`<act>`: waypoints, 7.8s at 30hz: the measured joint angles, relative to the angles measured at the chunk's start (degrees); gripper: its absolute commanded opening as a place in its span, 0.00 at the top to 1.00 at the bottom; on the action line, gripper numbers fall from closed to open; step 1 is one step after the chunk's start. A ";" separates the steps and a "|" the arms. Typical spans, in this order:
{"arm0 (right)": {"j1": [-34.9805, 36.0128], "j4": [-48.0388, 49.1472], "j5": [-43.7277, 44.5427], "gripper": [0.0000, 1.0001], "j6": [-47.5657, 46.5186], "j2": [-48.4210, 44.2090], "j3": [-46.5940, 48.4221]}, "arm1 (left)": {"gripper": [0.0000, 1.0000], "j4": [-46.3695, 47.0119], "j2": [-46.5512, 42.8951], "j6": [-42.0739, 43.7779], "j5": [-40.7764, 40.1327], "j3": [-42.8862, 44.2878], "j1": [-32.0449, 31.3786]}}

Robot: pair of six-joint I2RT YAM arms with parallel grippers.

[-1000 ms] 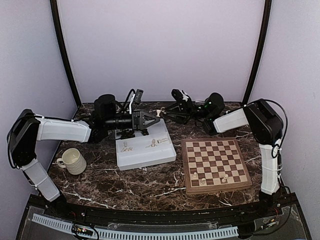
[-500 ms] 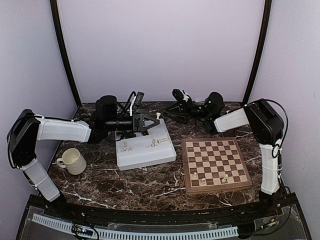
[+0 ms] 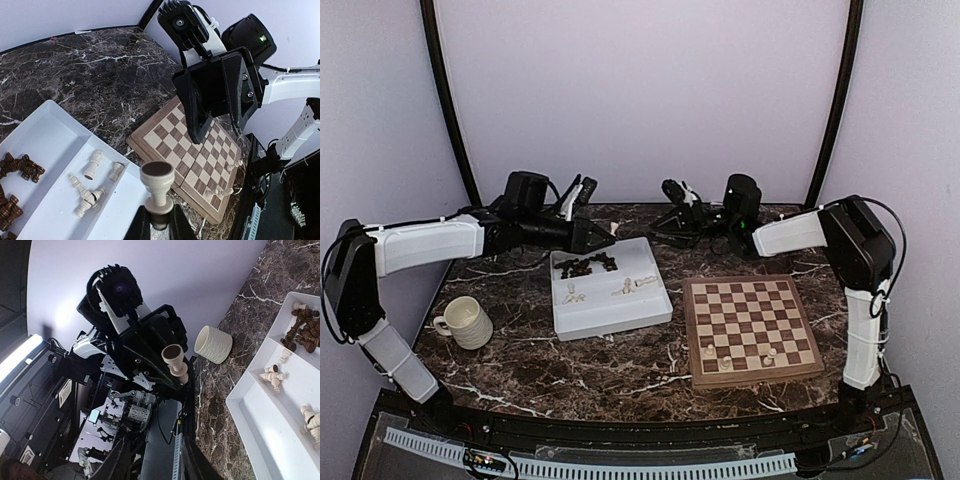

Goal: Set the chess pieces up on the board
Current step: Pass from the left arm to the right, then pass from the right arm to the left, then place the bishop on c1.

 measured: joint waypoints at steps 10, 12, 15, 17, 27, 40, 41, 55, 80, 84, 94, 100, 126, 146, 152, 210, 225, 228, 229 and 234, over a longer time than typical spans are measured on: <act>-2.80 -76.54 17.62 0.57 -71.87 -2.16 35.85 | 1.00 -22.32 7.10 9.75 8.37 12.20 -0.09; -2.03 -84.08 25.05 0.55 -84.87 -6.27 35.54 | 1.00 -26.10 8.39 10.93 10.64 13.46 -0.09; 1.03 -91.78 35.43 0.55 -102.66 -13.75 29.75 | 1.00 -31.17 10.34 12.26 14.21 15.72 -0.09; 4.35 -95.27 42.10 0.54 -112.04 -16.98 26.60 | 1.00 -33.51 11.43 12.92 16.41 16.96 -0.09; 17.81 -104.19 60.04 0.51 -131.62 -16.76 25.38 | 0.99 -38.27 14.60 13.03 27.69 18.51 -0.11; 26.23 -104.61 68.98 0.56 -137.24 -13.49 25.38 | 0.99 -39.69 16.28 12.66 33.83 18.51 -2.91; 26.67 -104.59 69.40 0.59 -137.61 -13.42 25.38 | 1.00 -39.82 16.39 12.66 34.14 18.51 -3.06; 28.28 -104.67 72.54 0.97 -139.12 -13.33 23.69 | 0.83 -42.42 17.25 13.38 34.16 20.00 -3.37; 5.33 -85.55 21.62 0.97 -90.75 -22.77 9.94 | 0.49 9.25 -5.62 0.94 -5.03 1.44 -10.84; 5.25 -83.56 18.69 0.96 -88.21 -22.77 9.75 | 0.49 10.27 -3.08 1.07 -6.01 1.70 -11.52; 5.20 -82.27 17.05 0.95 -85.99 -22.77 8.72 | 0.52 11.98 -0.20 0.87 -3.74 3.15 -11.85; 5.20 -82.16 16.76 0.94 -85.90 -22.77 8.68 | 0.61 13.94 0.15 0.11 -2.32 3.39 -11.85; 5.20 -82.16 16.76 0.93 -85.72 -22.08 8.66 | 0.85 17.77 3.48 -3.15 2.36 4.57 -11.85; -16.31 -89.39 16.02 0.51 -92.65 -35.67 2.19 | 0.93 6.82 3.43 4.48 -0.72 7.98 -14.12; -30.53 -88.46 15.65 0.51 -93.02 -45.55 -9.53 | 0.93 -0.09 3.93 9.90 -3.74 13.42 -20.33; -37.20 -76.24 24.94 0.47 -94.01 -60.52 -29.81 | 0.87 -31.95 47.58 24.22 -20.76 55.21 -39.98; -37.20 -76.50 24.76 0.46 -94.55 -59.95 -29.79 | 0.66 -33.62 48.00 24.63 -21.09 56.28 -39.98; -37.20 -76.50 24.74 0.47 -94.62 -59.95 -29.81 | 0.59 -34.12 48.00 24.59 -21.11 57.48 -39.98; -37.20 -76.50 24.74 0.46 -94.64 -59.95 -29.79 | 0.57 -34.27 48.00 24.52 -21.16 58.01 -39.98; -37.20 -76.52 24.68 0.46 -94.79 -59.95 -29.79 | 0.51 -35.21 47.67 24.33 -22.73 60.57 -39.98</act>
